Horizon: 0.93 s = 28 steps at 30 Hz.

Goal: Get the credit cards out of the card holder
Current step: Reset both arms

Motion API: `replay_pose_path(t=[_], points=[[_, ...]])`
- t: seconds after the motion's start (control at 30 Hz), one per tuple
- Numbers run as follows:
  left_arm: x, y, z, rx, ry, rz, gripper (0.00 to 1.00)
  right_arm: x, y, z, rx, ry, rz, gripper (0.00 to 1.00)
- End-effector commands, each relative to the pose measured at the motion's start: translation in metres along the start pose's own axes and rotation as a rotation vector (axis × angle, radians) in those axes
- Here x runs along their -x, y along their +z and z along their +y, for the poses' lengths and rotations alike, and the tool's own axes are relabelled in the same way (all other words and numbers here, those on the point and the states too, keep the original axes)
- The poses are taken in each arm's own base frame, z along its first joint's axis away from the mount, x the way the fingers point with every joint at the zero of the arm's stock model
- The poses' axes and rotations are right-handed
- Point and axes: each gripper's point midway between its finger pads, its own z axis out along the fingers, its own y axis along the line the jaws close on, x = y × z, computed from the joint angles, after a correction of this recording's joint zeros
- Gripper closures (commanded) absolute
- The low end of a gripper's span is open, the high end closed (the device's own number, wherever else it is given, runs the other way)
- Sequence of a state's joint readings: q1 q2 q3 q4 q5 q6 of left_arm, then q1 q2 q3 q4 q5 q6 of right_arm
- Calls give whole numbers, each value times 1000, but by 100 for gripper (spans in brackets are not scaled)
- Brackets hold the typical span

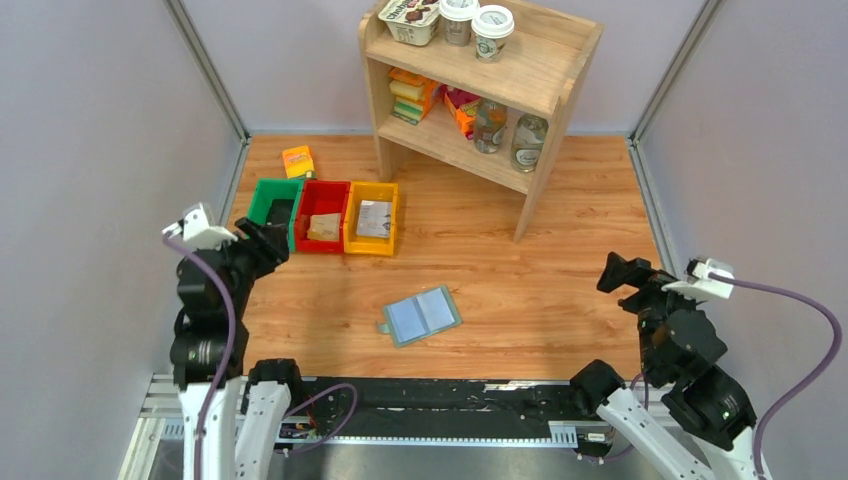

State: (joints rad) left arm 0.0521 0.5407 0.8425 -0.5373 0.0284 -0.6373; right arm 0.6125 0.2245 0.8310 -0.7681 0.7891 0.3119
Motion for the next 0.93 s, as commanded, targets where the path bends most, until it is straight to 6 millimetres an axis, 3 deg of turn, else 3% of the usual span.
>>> replay_pose_path(t=[0.0, 0.17, 0.4, 0.6, 0.9], points=[[-5, -60, 27, 70, 320, 30, 33, 3, -8, -30, -97, 6, -61, 0], [19, -114, 34, 103, 356, -169, 28, 6, -18, -47, -110, 82, -141, 0], [26, -140, 45, 89, 317, -379, 26, 6, -23, -51, -91, 120, -174, 0], [5, -115, 58, 111, 298, -319, 26, 4, -21, -44, -55, 97, -171, 0], [4, -115, 68, 156, 277, -318, 26, 4, -21, -44, -58, 96, -173, 0]])
